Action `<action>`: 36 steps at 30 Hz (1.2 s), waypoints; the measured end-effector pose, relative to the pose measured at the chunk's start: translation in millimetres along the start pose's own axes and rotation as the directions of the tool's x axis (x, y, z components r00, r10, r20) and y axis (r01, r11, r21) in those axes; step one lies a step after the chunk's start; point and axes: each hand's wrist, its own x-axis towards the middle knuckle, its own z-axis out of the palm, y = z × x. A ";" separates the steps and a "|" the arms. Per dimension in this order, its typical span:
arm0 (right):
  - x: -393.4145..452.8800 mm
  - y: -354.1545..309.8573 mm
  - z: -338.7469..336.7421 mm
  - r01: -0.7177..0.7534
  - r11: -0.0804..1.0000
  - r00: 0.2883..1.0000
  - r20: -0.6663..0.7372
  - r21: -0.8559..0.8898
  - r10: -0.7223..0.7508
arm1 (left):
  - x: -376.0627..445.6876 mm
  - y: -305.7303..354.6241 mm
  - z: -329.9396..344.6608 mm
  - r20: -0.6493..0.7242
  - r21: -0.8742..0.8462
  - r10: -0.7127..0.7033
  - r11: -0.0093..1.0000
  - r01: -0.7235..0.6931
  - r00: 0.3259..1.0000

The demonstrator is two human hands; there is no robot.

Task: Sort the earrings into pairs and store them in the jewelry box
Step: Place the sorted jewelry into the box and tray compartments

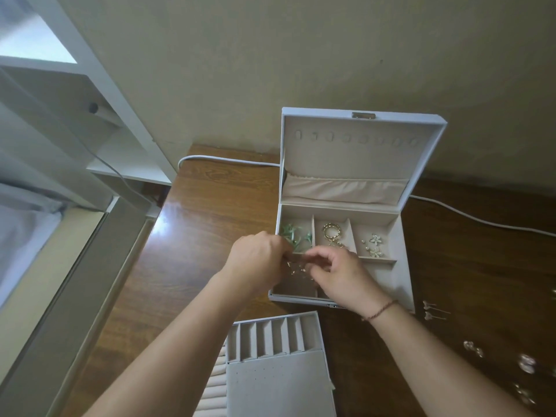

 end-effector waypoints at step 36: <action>-239.8 160.2 -175.8 -0.262 0.961 0.681 -0.688 0.092 0.252 | -7.6 272.3 75.0 -0.363 -0.423 0.344 0.767 -0.482 0.866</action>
